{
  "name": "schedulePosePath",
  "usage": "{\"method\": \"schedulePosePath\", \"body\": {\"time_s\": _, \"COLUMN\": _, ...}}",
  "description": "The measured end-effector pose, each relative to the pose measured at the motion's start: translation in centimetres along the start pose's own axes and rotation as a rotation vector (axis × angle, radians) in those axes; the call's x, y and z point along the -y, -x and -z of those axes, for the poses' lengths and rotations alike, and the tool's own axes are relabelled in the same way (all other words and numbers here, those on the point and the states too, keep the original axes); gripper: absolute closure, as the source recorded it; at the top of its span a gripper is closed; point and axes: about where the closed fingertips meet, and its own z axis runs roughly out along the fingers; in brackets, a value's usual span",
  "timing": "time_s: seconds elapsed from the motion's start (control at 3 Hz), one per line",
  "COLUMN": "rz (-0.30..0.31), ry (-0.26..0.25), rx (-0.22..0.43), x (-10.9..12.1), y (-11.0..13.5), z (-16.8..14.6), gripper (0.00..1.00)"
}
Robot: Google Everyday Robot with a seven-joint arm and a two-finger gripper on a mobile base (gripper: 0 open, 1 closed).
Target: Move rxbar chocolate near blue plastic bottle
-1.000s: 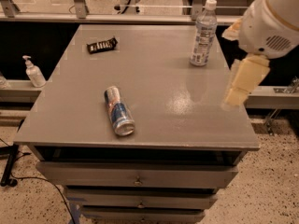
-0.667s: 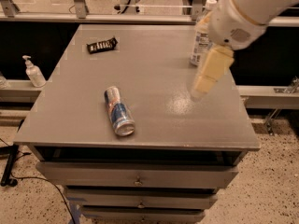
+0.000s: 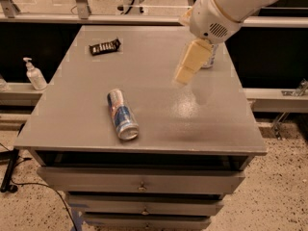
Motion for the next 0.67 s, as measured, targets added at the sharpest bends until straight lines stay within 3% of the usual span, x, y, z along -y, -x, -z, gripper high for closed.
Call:
{"method": "schedulePosePath", "body": {"time_s": 0.33, "rz": -0.022, "ry": -0.004, "rx": 0.086, "x": 0.5, "y": 0.9, "z": -1.7, "gripper": 0.00}}
{"method": "schedulePosePath", "body": {"time_s": 0.67, "rz": -0.065, "ry": -0.008, "rx": 0.243, "x": 2.9, "y": 4.0, "z": -5.6, "gripper": 0.00}}
